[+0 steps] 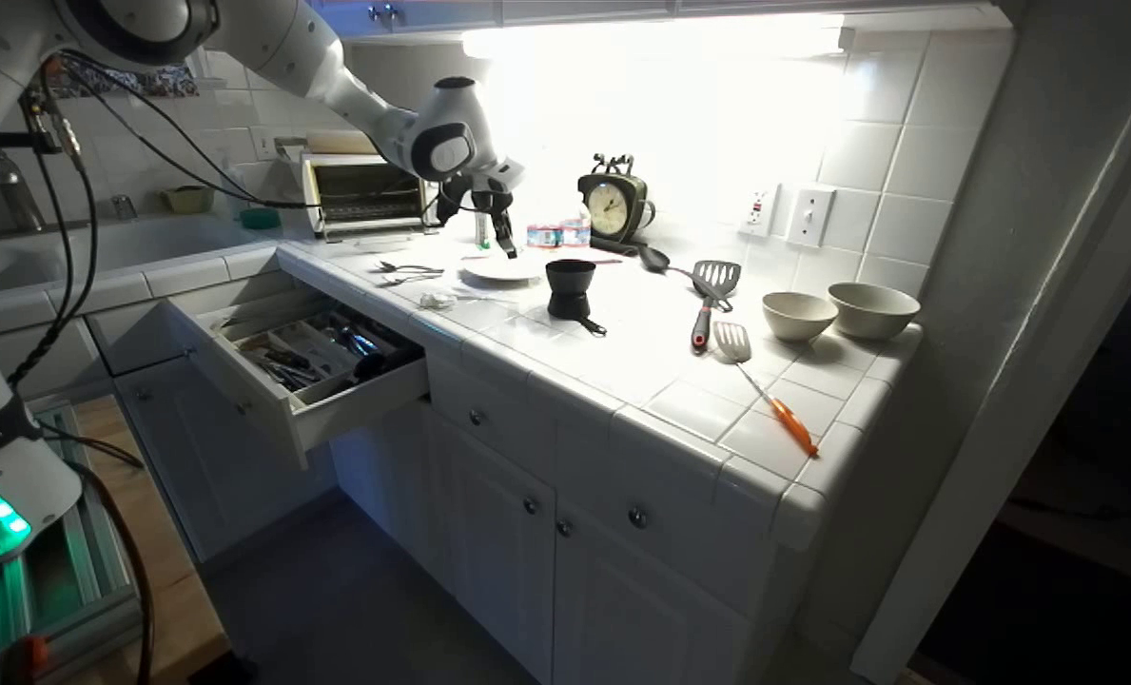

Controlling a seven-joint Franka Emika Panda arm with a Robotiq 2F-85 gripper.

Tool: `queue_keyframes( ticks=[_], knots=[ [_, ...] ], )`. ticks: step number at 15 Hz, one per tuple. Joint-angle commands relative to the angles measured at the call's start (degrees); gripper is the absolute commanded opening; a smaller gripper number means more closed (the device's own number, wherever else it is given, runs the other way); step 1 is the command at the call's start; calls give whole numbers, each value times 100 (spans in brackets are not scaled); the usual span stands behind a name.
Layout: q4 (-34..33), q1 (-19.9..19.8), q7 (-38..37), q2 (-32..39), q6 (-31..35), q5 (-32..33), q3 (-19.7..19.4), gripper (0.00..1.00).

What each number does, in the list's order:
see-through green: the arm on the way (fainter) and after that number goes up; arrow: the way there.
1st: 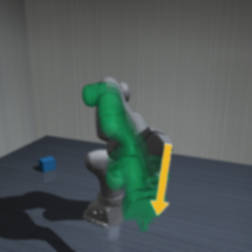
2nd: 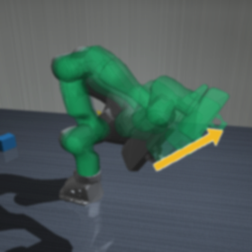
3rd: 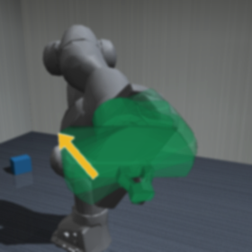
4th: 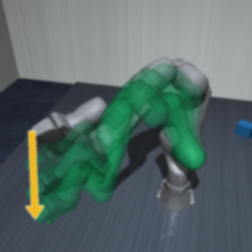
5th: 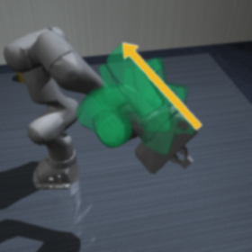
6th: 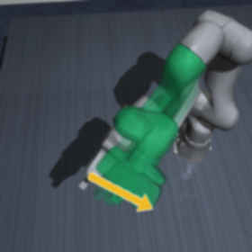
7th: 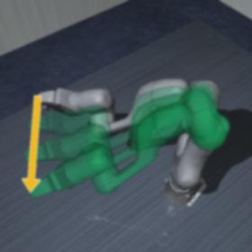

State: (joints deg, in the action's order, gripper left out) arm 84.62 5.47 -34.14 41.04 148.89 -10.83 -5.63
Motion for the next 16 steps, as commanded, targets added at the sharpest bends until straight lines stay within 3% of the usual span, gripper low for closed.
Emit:
queue_keyframes(
  ticks=[1, 6, 16],
  knots=[
    [268, -324, 471, -146, 251, -266, 317, 4],
    [410, -590, 861, -251, 323, -522, 581, 4],
    [819, -725, 1227, -754, 171, -803, 856, 4]
  ],
)
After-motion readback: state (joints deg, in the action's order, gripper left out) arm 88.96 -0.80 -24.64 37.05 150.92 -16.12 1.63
